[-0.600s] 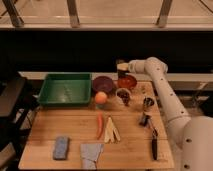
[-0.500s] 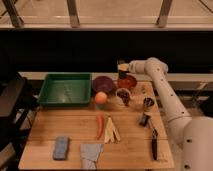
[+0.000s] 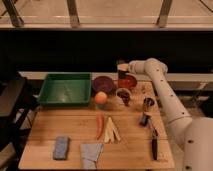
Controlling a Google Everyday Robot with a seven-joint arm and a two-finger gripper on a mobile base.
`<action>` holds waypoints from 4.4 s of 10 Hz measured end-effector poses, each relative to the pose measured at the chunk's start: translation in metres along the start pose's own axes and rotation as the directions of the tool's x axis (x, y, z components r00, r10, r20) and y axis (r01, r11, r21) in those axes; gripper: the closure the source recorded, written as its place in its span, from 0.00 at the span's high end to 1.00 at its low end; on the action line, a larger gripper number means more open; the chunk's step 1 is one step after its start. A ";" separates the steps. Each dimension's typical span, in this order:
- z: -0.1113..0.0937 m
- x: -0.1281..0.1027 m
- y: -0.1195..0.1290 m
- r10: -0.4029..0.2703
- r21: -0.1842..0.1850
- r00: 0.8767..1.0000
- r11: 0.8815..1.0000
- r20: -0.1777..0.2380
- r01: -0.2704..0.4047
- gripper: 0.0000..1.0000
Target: Wipe red bowl with eraser
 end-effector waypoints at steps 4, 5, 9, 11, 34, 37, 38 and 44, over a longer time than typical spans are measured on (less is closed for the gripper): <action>0.004 0.029 -0.034 0.030 0.098 1.000 0.995 -0.001 -0.029 0.19; 0.003 0.036 -0.045 0.037 0.121 0.999 0.992 -0.012 -0.036 0.19; 0.005 0.055 -0.068 0.054 0.190 0.997 0.981 -0.045 -0.045 0.19; 0.006 0.052 -0.078 0.053 0.211 0.998 0.976 -0.045 -0.043 0.19; 0.041 0.044 -0.046 0.094 0.064 0.995 0.994 -0.023 -0.092 0.19; 0.023 0.059 -0.039 0.117 0.055 0.992 0.992 -0.040 -0.114 0.19; 0.011 0.065 -0.041 0.133 0.069 0.990 0.989 -0.044 -0.130 0.19; -0.005 0.056 -0.074 0.132 0.149 0.991 0.981 -0.038 -0.125 0.19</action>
